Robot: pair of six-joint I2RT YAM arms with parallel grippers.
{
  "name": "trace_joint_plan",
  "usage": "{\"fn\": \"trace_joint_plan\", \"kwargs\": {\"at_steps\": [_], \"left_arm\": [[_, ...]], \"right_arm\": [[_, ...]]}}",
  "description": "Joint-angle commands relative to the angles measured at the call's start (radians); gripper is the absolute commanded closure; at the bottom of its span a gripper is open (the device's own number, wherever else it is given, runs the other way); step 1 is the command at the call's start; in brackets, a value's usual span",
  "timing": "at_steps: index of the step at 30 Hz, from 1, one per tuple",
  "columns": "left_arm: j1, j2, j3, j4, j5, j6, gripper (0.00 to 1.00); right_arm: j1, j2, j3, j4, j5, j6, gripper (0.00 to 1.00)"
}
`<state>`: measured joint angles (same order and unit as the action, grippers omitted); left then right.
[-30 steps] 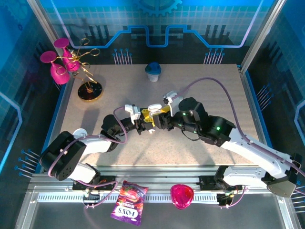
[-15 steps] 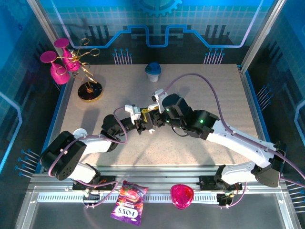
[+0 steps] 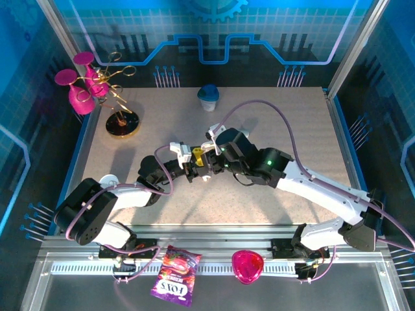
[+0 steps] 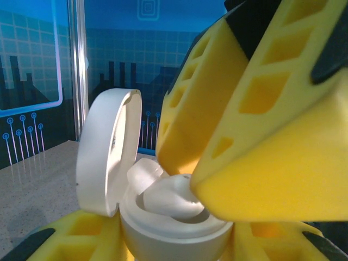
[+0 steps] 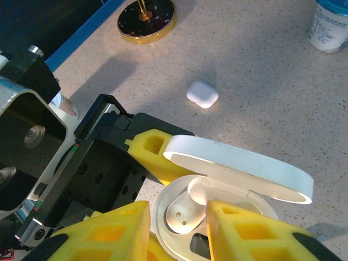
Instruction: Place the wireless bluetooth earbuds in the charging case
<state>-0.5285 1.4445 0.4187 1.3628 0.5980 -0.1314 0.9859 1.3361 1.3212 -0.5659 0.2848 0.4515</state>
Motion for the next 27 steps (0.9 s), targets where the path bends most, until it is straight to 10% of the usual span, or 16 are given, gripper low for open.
{"fn": "trace_joint_plan", "kwargs": {"at_steps": [1, 27], "left_arm": [[-0.004, -0.030, 0.029, 0.024, 0.009, -0.010, 0.76], [-0.004, -0.015, 0.035, 0.023, 0.003, -0.003, 0.76]], "right_arm": [[-0.013, 0.018, 0.040, -0.031, 0.012, 0.010, 0.67], [-0.032, 0.033, 0.093, -0.121, 0.009, 0.006, 0.87]]}}
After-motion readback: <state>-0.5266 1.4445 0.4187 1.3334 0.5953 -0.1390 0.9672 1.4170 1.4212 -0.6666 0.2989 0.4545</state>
